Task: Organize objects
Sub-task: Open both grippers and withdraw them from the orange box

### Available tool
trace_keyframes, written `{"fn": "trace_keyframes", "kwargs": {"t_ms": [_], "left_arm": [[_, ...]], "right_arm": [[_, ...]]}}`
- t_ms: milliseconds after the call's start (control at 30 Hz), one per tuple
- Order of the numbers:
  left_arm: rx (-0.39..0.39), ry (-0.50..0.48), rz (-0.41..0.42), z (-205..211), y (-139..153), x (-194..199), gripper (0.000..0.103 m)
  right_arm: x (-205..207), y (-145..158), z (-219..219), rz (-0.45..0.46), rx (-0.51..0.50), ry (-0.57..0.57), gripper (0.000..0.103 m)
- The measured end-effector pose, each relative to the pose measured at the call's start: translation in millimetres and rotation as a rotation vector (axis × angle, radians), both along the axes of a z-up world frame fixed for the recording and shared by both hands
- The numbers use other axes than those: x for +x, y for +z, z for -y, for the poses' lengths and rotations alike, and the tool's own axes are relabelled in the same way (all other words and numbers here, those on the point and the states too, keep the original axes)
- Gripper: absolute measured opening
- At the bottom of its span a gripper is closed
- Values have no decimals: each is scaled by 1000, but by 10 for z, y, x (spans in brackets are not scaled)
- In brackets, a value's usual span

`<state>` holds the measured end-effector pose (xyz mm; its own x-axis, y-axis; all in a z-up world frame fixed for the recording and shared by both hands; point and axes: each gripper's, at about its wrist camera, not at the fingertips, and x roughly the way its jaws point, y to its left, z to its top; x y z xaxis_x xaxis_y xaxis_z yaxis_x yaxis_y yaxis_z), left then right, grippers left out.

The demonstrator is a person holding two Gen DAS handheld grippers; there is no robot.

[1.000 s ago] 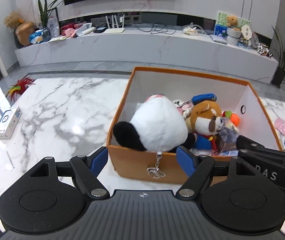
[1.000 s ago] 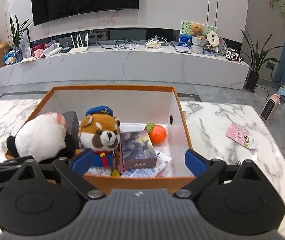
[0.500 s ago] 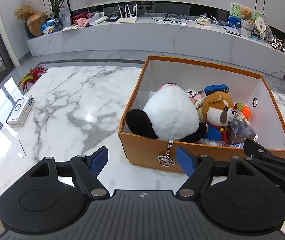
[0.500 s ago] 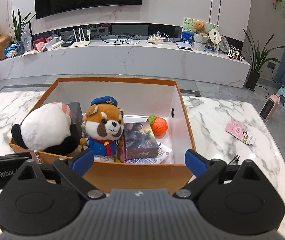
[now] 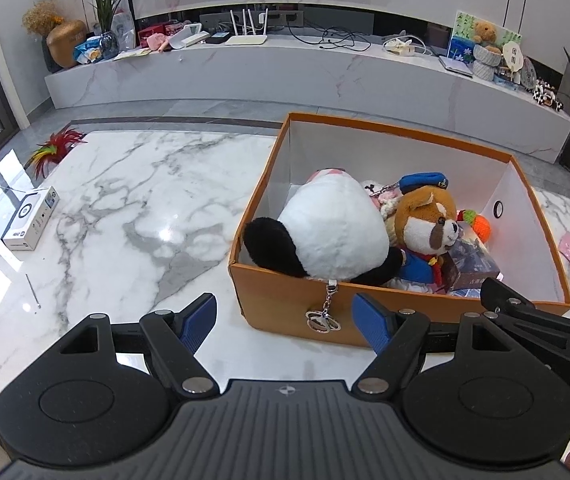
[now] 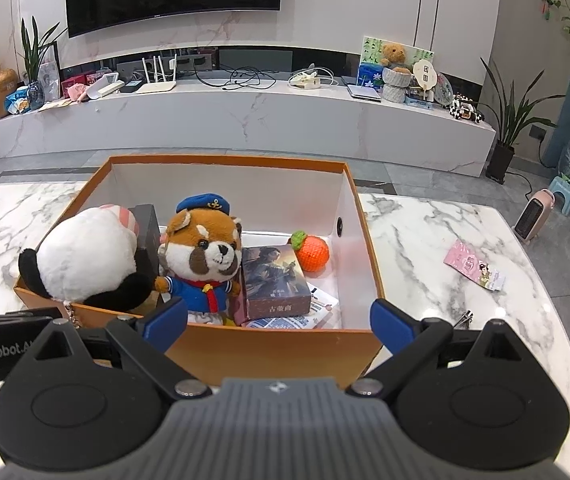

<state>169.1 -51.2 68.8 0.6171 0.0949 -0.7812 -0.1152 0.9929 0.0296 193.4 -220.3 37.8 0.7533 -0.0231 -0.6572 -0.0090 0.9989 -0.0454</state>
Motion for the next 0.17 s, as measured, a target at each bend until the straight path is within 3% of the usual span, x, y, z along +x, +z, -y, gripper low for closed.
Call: {"fn": "trace_keyframes", "kwargs": {"t_ms": [167], "left_arm": [[24, -5, 10, 31, 13, -2, 88]], "right_arm": [[-1, 5, -13, 3, -12, 2, 98]]}}
